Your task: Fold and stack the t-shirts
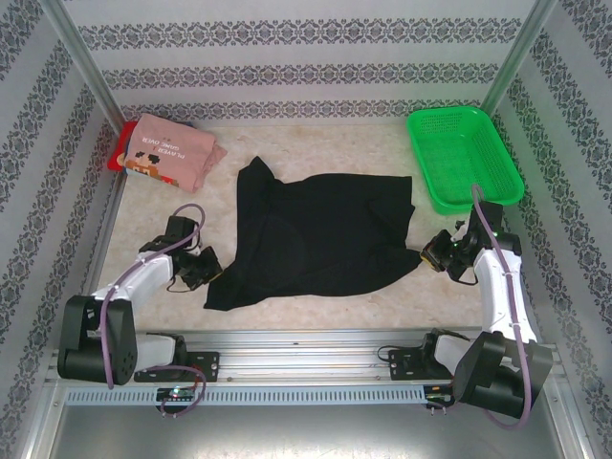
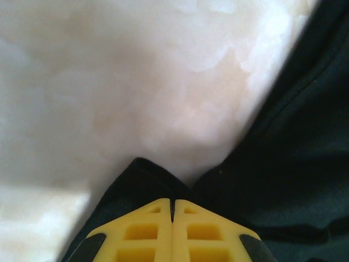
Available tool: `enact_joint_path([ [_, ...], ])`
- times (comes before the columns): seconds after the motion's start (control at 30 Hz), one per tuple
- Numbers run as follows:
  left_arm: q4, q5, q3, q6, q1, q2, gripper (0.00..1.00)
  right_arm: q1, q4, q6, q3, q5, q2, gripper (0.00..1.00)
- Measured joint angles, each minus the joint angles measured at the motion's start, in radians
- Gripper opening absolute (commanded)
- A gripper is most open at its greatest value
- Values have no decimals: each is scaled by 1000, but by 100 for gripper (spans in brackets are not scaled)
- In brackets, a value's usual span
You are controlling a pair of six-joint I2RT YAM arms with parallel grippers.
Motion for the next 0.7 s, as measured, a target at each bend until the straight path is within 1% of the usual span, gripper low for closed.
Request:
enact_joint_path([
  [0.27, -117, -15, 53, 7, 64, -143, 0, 0, 7, 0, 0, 0, 0, 0],
  [0.47, -143, -16, 116, 26, 70, -235, 0, 0, 14, 1, 0, 0, 0, 0],
  [0.57, -148, -16, 191, 48, 70, -235, 0, 0, 29, 14, 0, -4, 0, 0],
  [0.7, -147, -16, 339, 98, 69, -170, 0, 0, 58, 34, 19, -25, 15, 0],
])
